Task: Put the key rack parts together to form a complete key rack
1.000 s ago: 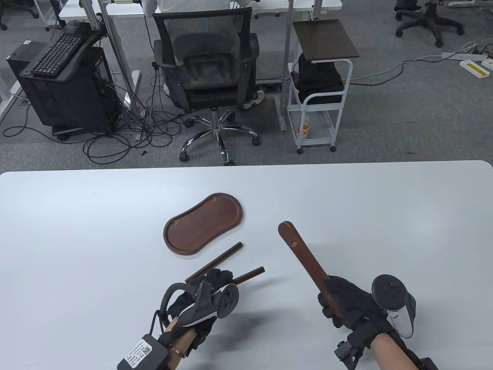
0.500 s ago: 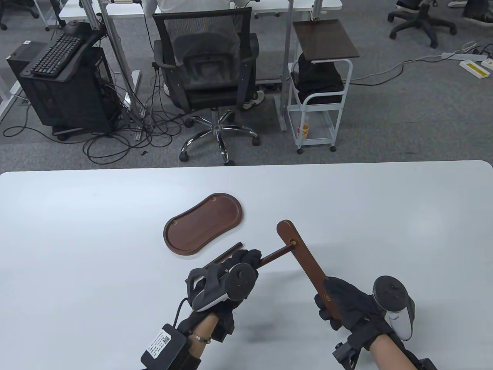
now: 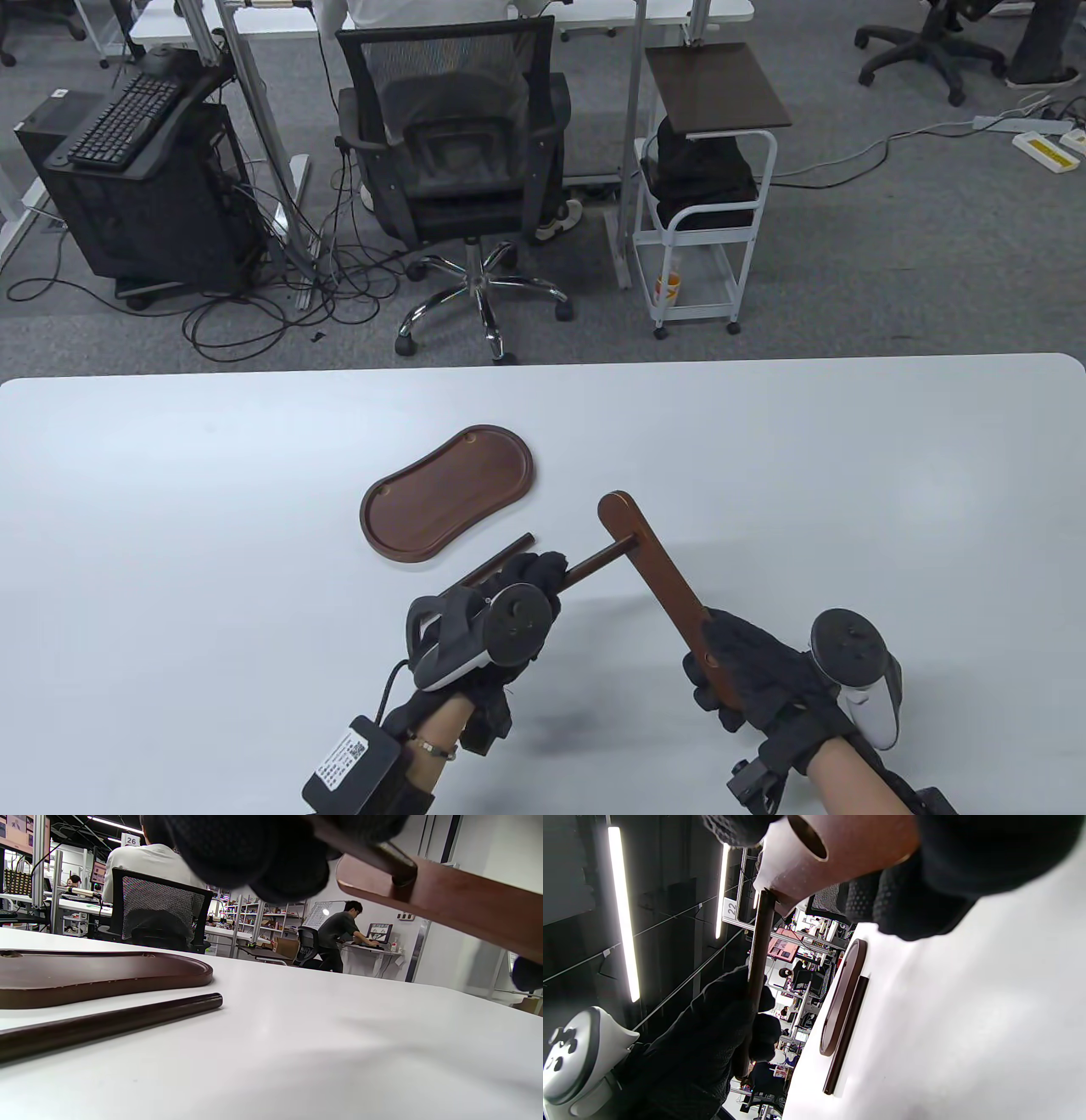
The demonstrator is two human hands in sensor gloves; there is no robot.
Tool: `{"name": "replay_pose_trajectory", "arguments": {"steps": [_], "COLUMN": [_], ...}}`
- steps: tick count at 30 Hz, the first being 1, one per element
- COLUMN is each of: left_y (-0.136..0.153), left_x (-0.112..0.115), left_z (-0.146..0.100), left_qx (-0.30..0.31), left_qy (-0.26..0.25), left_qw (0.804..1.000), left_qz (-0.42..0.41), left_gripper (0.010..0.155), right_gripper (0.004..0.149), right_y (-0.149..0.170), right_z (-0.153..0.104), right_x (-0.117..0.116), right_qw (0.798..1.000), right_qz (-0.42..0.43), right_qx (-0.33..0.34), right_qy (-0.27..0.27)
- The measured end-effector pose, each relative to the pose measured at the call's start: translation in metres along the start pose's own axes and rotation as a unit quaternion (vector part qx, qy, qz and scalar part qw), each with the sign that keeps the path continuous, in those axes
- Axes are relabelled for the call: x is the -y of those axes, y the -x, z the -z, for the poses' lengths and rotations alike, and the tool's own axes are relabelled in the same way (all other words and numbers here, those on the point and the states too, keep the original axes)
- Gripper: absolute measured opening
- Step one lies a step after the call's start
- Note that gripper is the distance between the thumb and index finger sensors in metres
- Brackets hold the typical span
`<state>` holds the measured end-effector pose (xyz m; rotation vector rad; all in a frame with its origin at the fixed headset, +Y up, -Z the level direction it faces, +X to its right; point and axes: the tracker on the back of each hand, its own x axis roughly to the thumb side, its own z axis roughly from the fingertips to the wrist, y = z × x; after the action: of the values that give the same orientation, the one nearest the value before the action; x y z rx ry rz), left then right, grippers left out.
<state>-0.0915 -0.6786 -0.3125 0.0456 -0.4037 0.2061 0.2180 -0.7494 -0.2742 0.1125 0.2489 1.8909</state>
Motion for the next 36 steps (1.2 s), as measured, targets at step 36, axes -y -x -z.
{"name": "replay_pose_trajectory", "arguments": {"steps": [36], "left_y": [-0.013], "left_x": [-0.005], "left_z": [-0.005], "left_qx": [-0.024], "left_qy": [0.007], "left_qw": [0.999], "left_qz": [0.042], "left_gripper": [0.048], "right_gripper": [0.064], "right_y": [-0.033], "right_z": [-0.011], "right_x": [-0.027], "right_qw": [0.950], "right_qz": [-0.297], "right_qx": [0.094], "right_qy": [-0.006]}}
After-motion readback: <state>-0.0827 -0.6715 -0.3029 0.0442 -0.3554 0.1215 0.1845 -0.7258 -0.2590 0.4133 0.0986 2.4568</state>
